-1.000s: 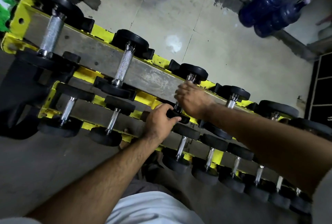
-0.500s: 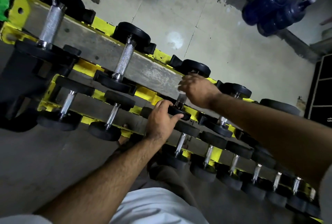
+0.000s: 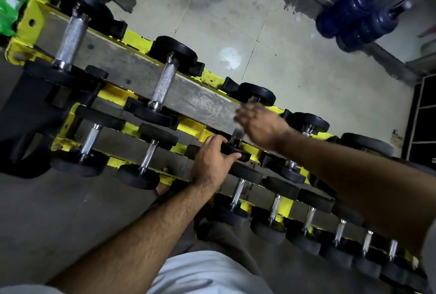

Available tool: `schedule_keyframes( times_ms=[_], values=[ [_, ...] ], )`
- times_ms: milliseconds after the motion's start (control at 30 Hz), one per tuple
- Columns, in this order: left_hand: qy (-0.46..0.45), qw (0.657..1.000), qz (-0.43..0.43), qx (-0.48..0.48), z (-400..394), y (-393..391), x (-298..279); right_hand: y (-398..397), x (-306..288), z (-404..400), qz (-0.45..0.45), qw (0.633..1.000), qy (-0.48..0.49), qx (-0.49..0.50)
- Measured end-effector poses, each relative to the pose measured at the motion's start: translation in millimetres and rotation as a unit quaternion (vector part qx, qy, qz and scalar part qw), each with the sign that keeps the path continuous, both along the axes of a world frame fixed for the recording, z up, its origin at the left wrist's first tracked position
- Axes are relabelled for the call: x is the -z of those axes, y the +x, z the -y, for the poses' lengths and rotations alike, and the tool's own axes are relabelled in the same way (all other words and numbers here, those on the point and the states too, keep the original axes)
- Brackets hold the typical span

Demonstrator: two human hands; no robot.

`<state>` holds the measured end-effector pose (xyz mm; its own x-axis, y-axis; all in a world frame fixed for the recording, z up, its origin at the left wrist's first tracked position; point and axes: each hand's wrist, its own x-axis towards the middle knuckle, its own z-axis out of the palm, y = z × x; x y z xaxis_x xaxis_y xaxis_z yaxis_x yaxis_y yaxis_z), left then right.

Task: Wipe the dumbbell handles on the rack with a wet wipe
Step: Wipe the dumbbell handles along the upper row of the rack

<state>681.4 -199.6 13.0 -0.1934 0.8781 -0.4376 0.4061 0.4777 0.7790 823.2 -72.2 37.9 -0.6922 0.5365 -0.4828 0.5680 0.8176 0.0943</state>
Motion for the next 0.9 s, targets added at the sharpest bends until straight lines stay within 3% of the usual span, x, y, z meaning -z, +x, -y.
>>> schedule_keyframes(
  times_ms=[67,200,300,467,600,733,833,900],
  values=[
    [0.005,1.000,0.001,0.001,0,-1,1,-5,-4,-4,0.015,0.999,0.021,0.044],
    [0.000,1.000,0.005,0.002,0,-1,-1,-5,-5,7,0.014,1.000,-0.027,-0.003],
    [0.005,1.000,0.005,-0.004,0,0,3,-1,-9,-6,0.016,0.998,0.009,0.060],
    [0.014,1.000,0.012,-0.006,0,-1,4,2,0,13,-0.010,0.992,-0.101,-0.068],
    [0.017,1.000,0.010,-0.010,0,-2,7,10,3,7,-0.038,0.999,-0.030,-0.002],
    [0.023,1.000,0.009,-0.006,0,-4,8,9,9,22,-0.036,0.993,-0.078,-0.080],
    [0.019,1.000,0.009,-0.003,0,-4,10,10,3,-4,-0.040,0.999,0.014,0.009],
    [0.023,1.000,0.005,-0.002,-1,-6,12,2,5,-5,-0.015,0.999,0.026,0.025]
  ],
)
